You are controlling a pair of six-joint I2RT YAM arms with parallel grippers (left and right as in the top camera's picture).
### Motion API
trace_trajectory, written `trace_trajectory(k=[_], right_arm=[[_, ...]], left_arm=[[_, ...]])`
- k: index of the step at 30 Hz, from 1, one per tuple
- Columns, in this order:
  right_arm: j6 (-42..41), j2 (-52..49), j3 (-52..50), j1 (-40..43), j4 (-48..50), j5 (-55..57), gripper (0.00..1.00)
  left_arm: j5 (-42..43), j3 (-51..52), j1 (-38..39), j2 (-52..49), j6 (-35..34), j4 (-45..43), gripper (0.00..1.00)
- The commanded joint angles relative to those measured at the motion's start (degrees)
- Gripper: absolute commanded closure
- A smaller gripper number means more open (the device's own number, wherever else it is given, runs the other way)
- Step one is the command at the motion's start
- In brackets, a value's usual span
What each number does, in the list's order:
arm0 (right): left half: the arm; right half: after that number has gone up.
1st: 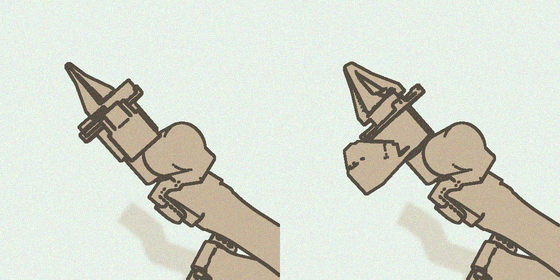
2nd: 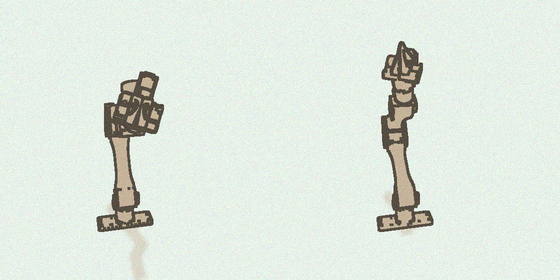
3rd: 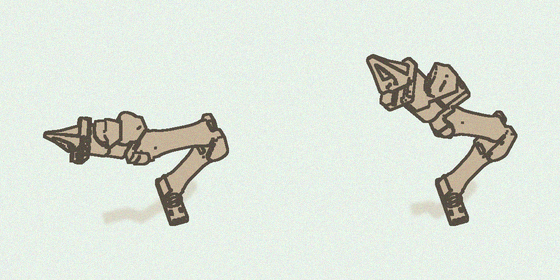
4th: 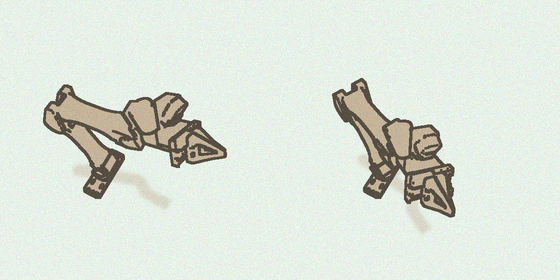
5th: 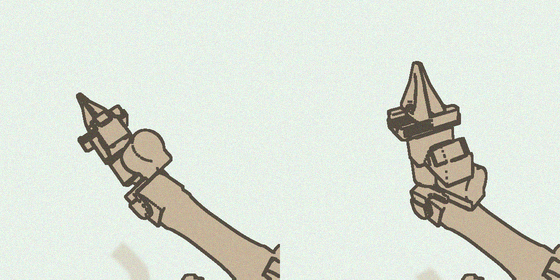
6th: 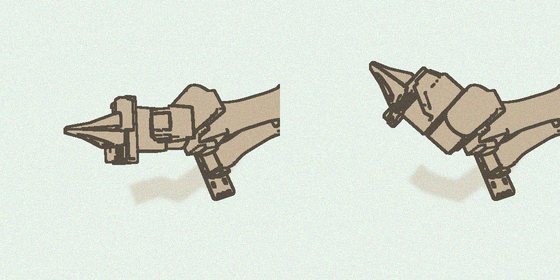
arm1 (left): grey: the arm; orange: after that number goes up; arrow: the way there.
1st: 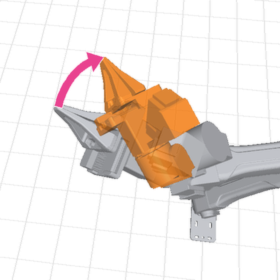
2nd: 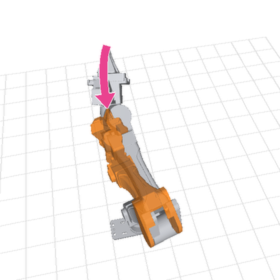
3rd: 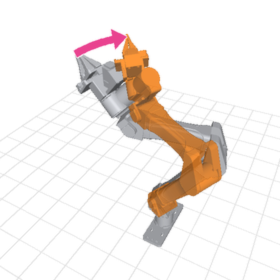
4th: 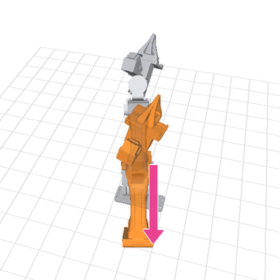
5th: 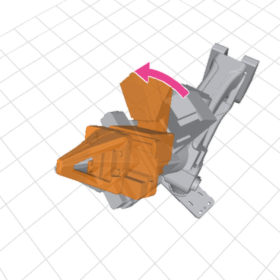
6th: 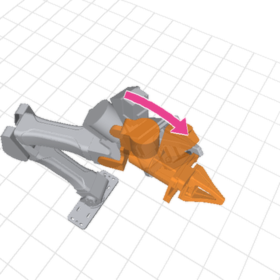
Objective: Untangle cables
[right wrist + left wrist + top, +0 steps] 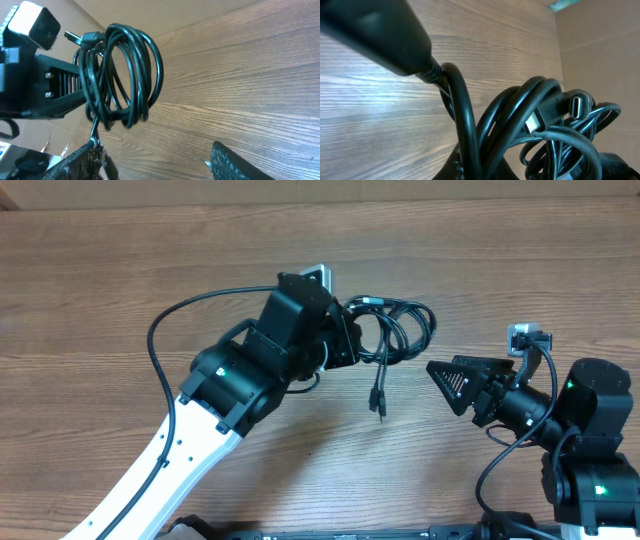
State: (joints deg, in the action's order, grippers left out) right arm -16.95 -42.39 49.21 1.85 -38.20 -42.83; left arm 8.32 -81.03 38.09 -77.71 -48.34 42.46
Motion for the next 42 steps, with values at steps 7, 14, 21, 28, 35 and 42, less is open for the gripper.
trace_trajectory(k=[7, 14, 21, 28, 35, 42], right_arm=[[-0.6, 0.2, 1.5, 0.1, 0.3, 0.6, 0.32], [-0.6, 0.2, 1.5, 0.1, 0.4, 0.6, 0.41], [-0.6, 0.2, 1.5, 0.1, 0.4, 0.6, 0.42], [-0.7, 0.2, 1.5, 0.1, 0.4, 0.6, 0.79], [0.4, 0.2, 1.5, 0.1, 0.6, -1.5, 0.96], [4.9, 0.2, 1.5, 0.1, 0.5, -5.0, 0.96]], left_arm=[[1.9, -0.5, 1.7, 0.2, -4.8, -0.8, 0.96], [5.2, -0.5, 1.7, 0.2, -5.8, -1.2, 0.96], [6.4, -0.5, 2.6, 0.2, -5.5, -1.2, 0.96], [6.3, -0.5, 4.4, 0.2, -5.5, -2.5, 0.96], [6.1, -0.5, 4.4, 0.2, -5.0, -2.7, 0.96], [3.7, -0.5, 4.3, 0.2, -5.3, -2.7, 0.96]])
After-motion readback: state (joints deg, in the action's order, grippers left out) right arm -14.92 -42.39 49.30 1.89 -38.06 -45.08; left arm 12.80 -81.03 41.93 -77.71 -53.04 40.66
